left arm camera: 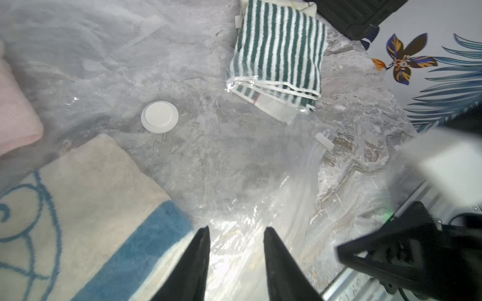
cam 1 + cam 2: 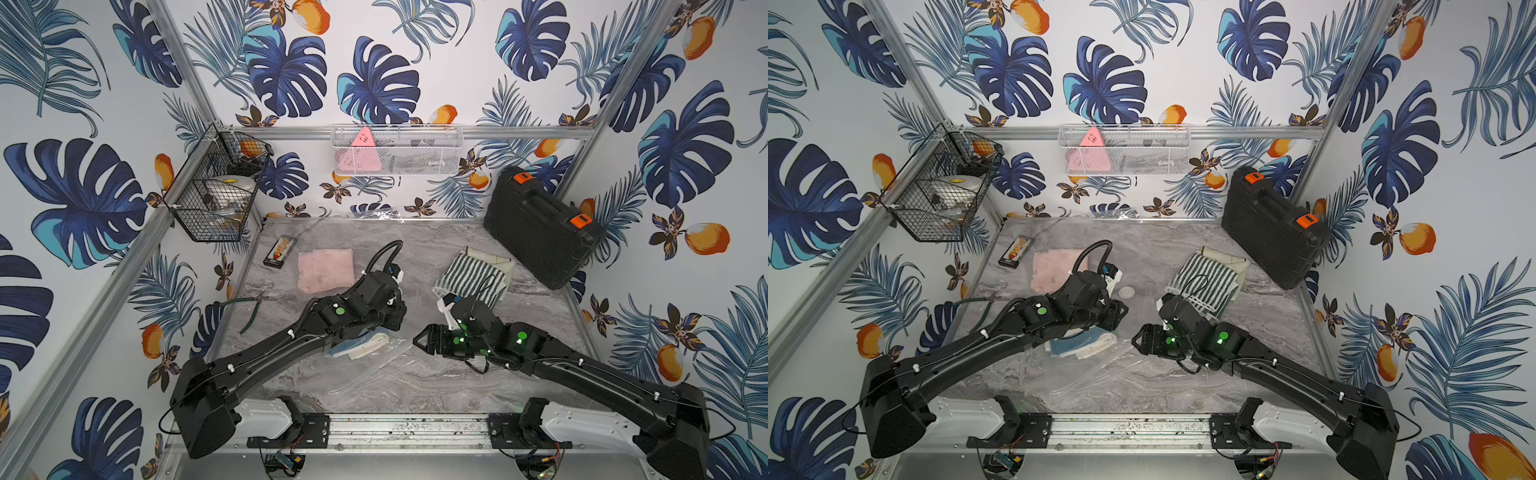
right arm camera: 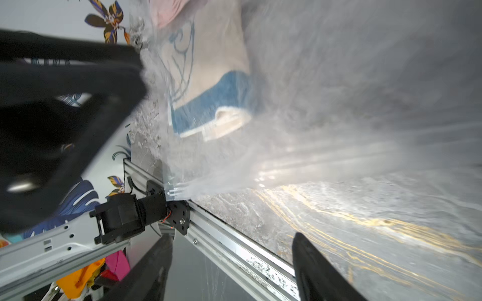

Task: Place the folded towel into the vacuum bag
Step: Adjust the towel in the vacuum bag, then pick up the towel from the center of the board.

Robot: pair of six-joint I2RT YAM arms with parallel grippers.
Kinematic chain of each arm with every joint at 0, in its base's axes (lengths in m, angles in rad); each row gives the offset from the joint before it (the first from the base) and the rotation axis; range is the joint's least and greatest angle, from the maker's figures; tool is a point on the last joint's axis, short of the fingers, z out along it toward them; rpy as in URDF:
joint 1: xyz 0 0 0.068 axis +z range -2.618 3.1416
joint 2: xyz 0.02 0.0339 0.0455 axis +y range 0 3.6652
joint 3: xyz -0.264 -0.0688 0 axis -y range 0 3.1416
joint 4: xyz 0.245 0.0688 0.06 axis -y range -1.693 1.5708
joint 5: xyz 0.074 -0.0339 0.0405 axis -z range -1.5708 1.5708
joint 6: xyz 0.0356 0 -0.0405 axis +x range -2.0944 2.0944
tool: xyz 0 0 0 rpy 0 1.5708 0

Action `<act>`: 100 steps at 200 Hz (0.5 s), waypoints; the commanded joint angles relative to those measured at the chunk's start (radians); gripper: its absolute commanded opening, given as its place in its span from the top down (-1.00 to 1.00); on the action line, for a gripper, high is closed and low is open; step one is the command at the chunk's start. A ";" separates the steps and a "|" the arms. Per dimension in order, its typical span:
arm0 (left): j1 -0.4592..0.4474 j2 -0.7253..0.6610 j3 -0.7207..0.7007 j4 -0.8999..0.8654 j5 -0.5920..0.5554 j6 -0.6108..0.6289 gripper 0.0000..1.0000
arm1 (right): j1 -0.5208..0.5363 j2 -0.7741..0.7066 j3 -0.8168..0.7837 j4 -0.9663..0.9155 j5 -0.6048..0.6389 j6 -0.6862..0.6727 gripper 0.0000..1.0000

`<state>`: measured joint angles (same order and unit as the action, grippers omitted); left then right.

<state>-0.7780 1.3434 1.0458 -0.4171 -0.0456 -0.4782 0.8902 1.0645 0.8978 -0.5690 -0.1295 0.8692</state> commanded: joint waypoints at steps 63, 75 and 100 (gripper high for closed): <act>0.006 0.210 -0.231 0.310 0.063 -0.112 0.25 | -0.500 0.332 0.308 -0.215 0.229 -0.237 -0.63; 0.015 0.196 -0.256 0.279 0.037 -0.118 0.25 | -0.585 0.376 0.298 -0.180 0.229 -0.201 -0.67; 0.031 0.147 -0.291 0.167 -0.045 -0.128 0.25 | -0.695 0.420 0.251 -0.092 0.252 -0.159 -0.71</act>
<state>-0.7589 1.5269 0.7765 -0.1684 -0.0006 -0.5812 0.2588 1.4548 1.1721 -0.7349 0.0582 0.6731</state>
